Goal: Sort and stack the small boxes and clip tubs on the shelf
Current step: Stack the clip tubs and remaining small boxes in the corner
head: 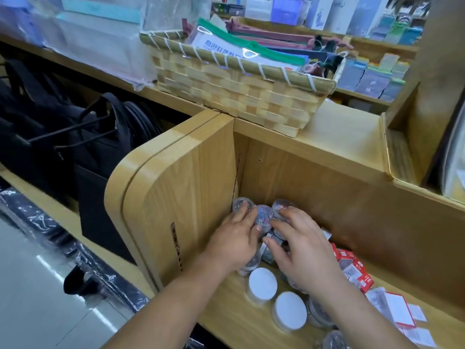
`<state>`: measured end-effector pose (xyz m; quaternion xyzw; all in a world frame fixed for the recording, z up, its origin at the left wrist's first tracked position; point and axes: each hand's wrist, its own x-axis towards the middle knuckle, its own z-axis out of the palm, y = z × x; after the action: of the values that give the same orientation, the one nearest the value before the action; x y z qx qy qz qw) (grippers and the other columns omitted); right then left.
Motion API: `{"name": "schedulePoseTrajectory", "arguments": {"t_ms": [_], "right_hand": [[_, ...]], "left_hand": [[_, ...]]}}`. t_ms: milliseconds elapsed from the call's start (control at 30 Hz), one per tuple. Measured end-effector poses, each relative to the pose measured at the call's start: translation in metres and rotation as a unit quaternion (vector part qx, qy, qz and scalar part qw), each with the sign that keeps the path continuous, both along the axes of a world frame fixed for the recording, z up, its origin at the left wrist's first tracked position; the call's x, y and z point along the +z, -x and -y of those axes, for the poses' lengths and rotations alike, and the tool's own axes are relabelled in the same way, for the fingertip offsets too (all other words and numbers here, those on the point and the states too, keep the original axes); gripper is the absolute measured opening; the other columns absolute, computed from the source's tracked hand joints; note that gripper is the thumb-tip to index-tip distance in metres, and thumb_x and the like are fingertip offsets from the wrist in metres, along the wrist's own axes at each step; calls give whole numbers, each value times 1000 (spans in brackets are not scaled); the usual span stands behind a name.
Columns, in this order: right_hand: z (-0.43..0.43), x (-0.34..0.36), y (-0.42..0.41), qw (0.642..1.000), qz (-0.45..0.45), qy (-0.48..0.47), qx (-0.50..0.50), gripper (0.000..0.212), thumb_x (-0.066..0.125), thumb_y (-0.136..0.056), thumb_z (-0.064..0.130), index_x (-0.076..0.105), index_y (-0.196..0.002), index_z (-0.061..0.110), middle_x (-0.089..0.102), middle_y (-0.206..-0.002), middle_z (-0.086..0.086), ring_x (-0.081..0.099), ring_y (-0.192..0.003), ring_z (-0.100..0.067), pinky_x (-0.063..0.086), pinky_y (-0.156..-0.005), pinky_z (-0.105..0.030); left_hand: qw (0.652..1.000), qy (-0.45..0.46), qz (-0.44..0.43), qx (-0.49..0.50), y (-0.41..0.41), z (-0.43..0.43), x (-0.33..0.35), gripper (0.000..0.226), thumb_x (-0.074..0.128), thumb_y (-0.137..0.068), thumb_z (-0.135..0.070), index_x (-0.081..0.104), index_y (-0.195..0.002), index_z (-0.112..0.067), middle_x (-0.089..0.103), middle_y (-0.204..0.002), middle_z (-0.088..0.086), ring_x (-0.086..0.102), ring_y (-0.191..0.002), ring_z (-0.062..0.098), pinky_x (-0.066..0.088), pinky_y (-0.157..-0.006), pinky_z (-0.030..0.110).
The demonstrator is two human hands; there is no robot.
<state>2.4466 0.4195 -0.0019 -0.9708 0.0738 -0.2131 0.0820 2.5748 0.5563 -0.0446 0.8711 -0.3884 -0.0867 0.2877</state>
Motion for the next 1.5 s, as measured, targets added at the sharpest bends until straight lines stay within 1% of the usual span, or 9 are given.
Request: {"name": "schedulePoseTrajectory", "arguments": {"t_ms": [133,267,400,600,833,967,1233,1333,1500], "right_hand": [[5,-5,3,1000,6,-3,-2,33,66,-92,37,70,-117,16,56,-136,-4,44,-137,-28,42,-109,-46],[6,2,-16,999,-5,38,19,32,66,-88,32,69,-118,18,59,-133,-1,46,-135,-26,42,-109,-44],[12,-2,-39,993,-83,79,18,27,67,-82,38,75,-105,25,62,-129,1,51,-126,-28,49,-95,-44],[25,-1,-41,990,-129,41,47,27,57,-87,40,75,-107,35,52,-142,5,46,-127,-28,50,-94,-43],[31,5,-38,989,-124,78,4,22,64,-85,46,75,-101,37,57,-133,0,57,-117,-24,57,-79,-38],[33,6,-35,988,-141,60,19,34,53,-92,48,67,-121,36,48,-142,5,48,-127,-20,53,-91,-39],[25,8,-56,977,-168,118,62,50,34,-88,54,71,-111,30,59,-122,5,49,-121,-22,53,-85,-38],[18,13,-68,971,-200,108,69,51,38,-89,58,68,-118,29,58,-111,5,50,-115,-20,49,-87,-36],[7,7,-80,976,-190,106,20,52,75,-72,58,69,-112,26,62,-108,3,58,-106,-22,48,-85,-36]], "left_hand": [[1000,4,-3,6,0,-3,-13,61,28,-106,-44,18,-162,-20,26,-167,3,33,-148,22,32,-118,35],[996,3,89,19,12,-19,-11,52,35,-101,-37,40,-150,-23,50,-142,-3,58,-111,26,51,-91,38],[982,-21,182,36,24,-40,-1,39,39,-98,-36,63,-126,-25,58,-119,-8,47,-94,19,49,-81,33],[984,6,175,26,34,-52,0,39,40,-101,-40,73,-103,-18,59,-107,-4,49,-104,20,48,-92,39],[987,17,108,-114,13,-32,-7,46,35,-106,-43,55,-142,-22,43,-158,2,34,-148,20,28,-121,41],[986,-44,143,-75,16,-35,-13,57,20,-105,-56,52,-145,-31,42,-158,-10,29,-150,21,18,-124,48],[983,-87,160,1,17,-27,-3,83,0,-99,-67,52,-147,-24,43,-158,-8,22,-154,19,11,-126,39],[990,-32,135,4,21,-36,-1,76,9,-103,-63,47,-150,-17,37,-161,-1,18,-155,16,17,-125,37],[983,159,19,93,42,-68,-10,49,37,-105,-47,63,-135,-18,52,-149,-8,35,-144,-1,31,-116,20]]}}
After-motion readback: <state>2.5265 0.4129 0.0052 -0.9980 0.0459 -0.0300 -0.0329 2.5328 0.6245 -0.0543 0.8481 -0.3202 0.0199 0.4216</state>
